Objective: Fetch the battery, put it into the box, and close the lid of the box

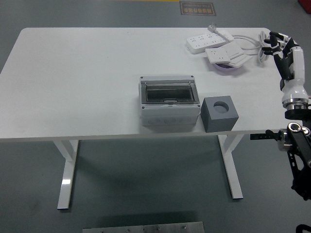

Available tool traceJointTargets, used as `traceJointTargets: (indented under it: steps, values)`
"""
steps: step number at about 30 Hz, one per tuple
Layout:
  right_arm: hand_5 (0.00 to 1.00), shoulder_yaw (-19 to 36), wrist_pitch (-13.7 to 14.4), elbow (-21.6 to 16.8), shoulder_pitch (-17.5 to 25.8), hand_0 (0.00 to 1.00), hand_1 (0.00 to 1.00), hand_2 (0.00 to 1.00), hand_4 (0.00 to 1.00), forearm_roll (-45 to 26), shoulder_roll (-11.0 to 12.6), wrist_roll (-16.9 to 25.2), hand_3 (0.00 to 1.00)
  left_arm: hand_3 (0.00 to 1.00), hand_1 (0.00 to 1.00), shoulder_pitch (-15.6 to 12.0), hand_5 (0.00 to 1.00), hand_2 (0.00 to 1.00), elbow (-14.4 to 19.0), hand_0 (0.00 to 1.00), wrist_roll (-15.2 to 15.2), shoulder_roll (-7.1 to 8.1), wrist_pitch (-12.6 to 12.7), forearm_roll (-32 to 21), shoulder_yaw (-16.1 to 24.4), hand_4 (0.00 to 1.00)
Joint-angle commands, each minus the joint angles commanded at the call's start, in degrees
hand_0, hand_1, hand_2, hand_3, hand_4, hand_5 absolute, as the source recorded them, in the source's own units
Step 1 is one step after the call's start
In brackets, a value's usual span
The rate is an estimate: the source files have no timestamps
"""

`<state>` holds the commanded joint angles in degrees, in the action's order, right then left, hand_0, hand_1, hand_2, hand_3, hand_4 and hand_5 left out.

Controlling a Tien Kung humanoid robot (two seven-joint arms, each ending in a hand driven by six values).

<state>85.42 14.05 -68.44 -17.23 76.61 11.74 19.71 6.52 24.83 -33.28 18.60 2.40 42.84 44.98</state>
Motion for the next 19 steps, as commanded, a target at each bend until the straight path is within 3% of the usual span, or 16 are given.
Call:
traceJointTargets:
  steps: [4, 5, 10, 11, 16, 17, 19]
  values:
    - [0.027, -0.5, 0.85, -0.31, 0.04, 0.821, 0.846, 0.842, 0.642, 0.67, 0.22, 0.14, 0.882, 0.802, 0.889, -0.03, 0.496, 0.834, -0.05, 0.858, 0.3, -0.05, 0.1, -0.64, -0.38, 0.847]
    - [0.002, -0.61, 1.01, -0.36, 0.03, 0.895, 0.927, 0.921, 0.758, 0.64, 0.28, 0.17, 0.98, 0.802, 0.889, -0.05, 0.493, 0.833, -0.06, 0.858, 0.38, -0.04, 0.13, -0.81, -0.47, 0.847]
    - [0.002, -1.04, 1.21, -0.55, -0.01, 0.895, 0.927, 0.921, 0.758, 0.71, 0.54, -0.28, 0.98, 0.802, 0.889, -0.3, 0.493, 0.833, -0.1, 0.858, 0.6, 0.11, 0.39, -1.48, -0.72, 0.847]
    - [0.002, -1.12, 1.15, -0.58, 0.0, 0.87, 0.914, 0.915, 0.704, 0.74, 0.58, -0.45, 0.972, 0.802, 0.889, -0.35, 0.493, 0.833, -0.11, 0.858, 0.62, 0.14, 0.43, -1.55, -0.73, 0.845]
    - [0.002, -1.41, 1.07, -0.74, 0.1, 0.87, 0.914, 0.915, 0.704, 0.42, 0.7, -0.67, 0.972, 0.802, 0.889, -0.36, 0.493, 0.833, -0.18, 0.858, 0.71, 0.12, 0.38, -1.66, -0.79, 0.845]
    - [0.002, -1.44, 1.05, -0.77, 0.13, 0.877, 0.93, 0.94, 0.641, 0.29, 0.72, -0.65, 0.998, 0.798, 0.89, -0.33, 0.478, 0.833, -0.19, 0.854, 0.73, 0.11, 0.35, -1.66, -0.81, 0.837]
    - [0.002, -1.54, 1.02, -0.79, 0.25, 0.877, 0.93, 0.94, 0.641, -0.16, 0.74, -0.51, 0.998, 0.798, 0.89, -0.28, 0.478, 0.833, -0.21, 0.854, 0.7, 0.14, 0.26, -1.58, -0.78, 0.837]
